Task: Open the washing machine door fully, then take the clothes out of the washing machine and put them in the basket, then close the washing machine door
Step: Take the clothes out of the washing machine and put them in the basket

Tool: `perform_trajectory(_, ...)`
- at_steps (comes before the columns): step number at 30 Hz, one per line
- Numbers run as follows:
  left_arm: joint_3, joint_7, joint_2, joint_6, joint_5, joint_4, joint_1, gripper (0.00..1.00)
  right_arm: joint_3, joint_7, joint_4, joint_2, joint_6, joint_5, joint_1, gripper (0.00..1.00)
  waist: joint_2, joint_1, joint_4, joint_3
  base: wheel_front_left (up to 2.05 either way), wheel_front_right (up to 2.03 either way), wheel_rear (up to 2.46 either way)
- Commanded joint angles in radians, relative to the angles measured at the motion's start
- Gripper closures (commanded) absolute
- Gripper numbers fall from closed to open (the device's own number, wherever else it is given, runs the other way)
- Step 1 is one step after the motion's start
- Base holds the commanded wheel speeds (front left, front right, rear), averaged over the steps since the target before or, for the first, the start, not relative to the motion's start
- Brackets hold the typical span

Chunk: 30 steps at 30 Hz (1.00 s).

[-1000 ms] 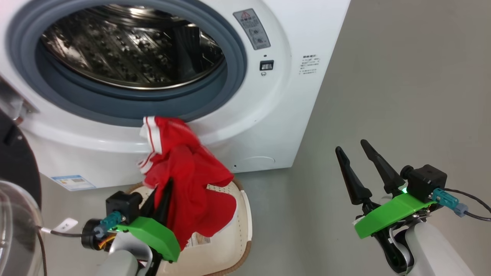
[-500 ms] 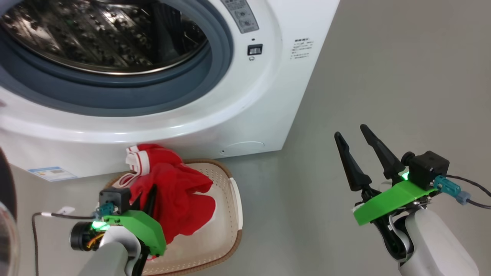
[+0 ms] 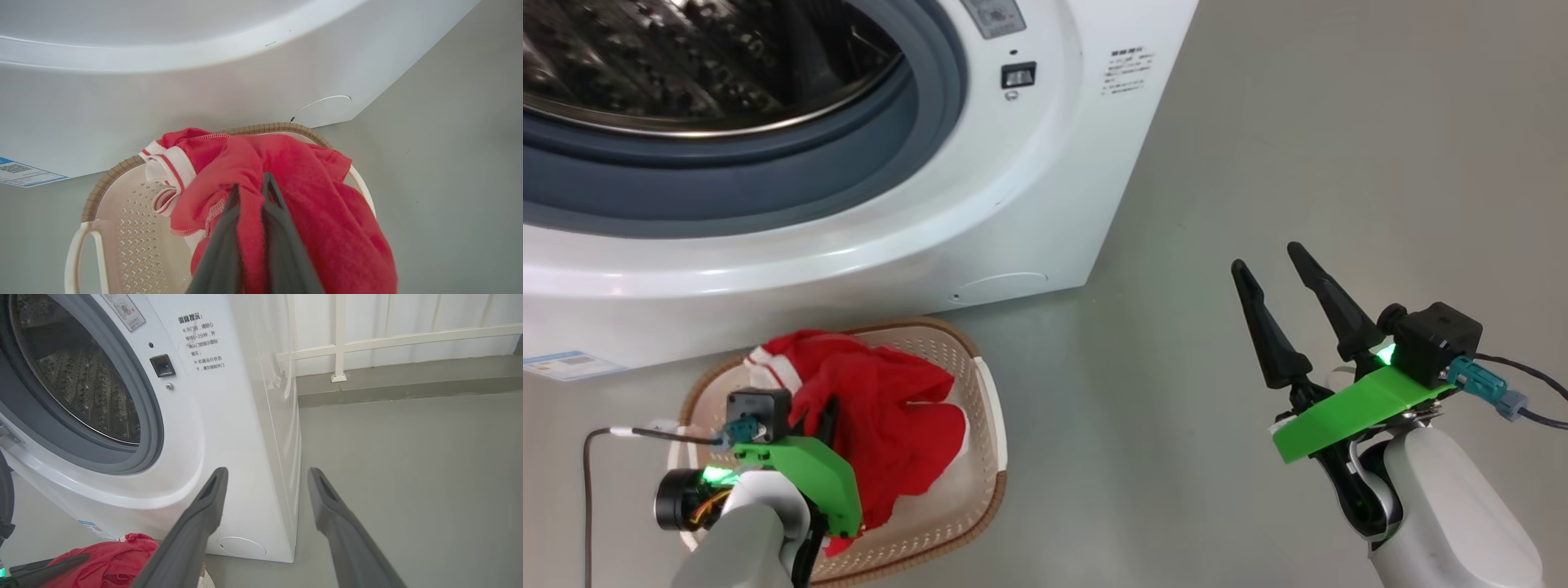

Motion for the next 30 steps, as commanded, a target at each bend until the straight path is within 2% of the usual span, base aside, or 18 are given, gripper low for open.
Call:
perform_trajectory(1,0.030,-0.013,0.020,-0.004,0.006,0.006,-0.032,0.96,0.012,-0.005,-0.025,-0.003,0.003,0.002,-0.013,0.00,0.0000,0.0000,-0.017,0.018,0.00,0.00,0.00)
perform_trajectory(4,0.032,-0.013,0.017,-0.005,0.007,0.032,-0.043,0.96,0.012,-0.005,-0.026,0.001,0.003,0.001,-0.014,0.00,0.0000,0.0000,-0.023,0.026,0.00,0.00,0.00)
perform_trajectory(5,0.033,-0.013,0.016,-0.005,0.007,0.043,-0.046,0.91,0.012,-0.005,-0.026,0.002,0.003,0.000,-0.014,0.00,0.0000,0.0000,-0.025,0.028,0.00,0.00,0.00)
perform_trajectory(6,0.034,-0.013,0.014,-0.006,0.006,0.054,-0.047,0.70,0.013,-0.005,-0.025,0.004,0.003,0.000,-0.015,0.00,0.0000,0.0000,-0.026,0.029,0.00,0.00,0.00)
perform_trajectory(7,0.036,-0.013,0.013,-0.006,0.005,0.061,-0.050,0.19,0.013,-0.005,-0.025,0.005,0.003,0.000,-0.015,0.00,0.0000,0.0000,-0.027,0.030,0.00,0.00,0.00)
perform_trajectory(8,0.038,-0.013,0.012,-0.005,0.004,0.063,-0.053,0.00,0.014,-0.005,-0.024,0.006,0.003,0.000,-0.016,0.00,0.0000,0.0000,-0.028,0.030,0.00,0.00,0.00)
perform_trajectory(17,0.059,-0.013,0.014,-0.006,0.009,0.036,-0.036,0.00,0.008,-0.005,-0.019,0.015,0.003,-0.003,-0.013,0.00,0.0000,0.0000,-0.006,0.006,0.00,0.00,0.00)
perform_trajectory(30,0.129,-0.014,0.024,0.000,0.030,-0.114,0.050,0.00,0.010,-0.005,-0.008,0.022,0.003,0.004,0.017,0.00,0.0000,0.0000,0.046,-0.066,0.00,0.00,0.00)
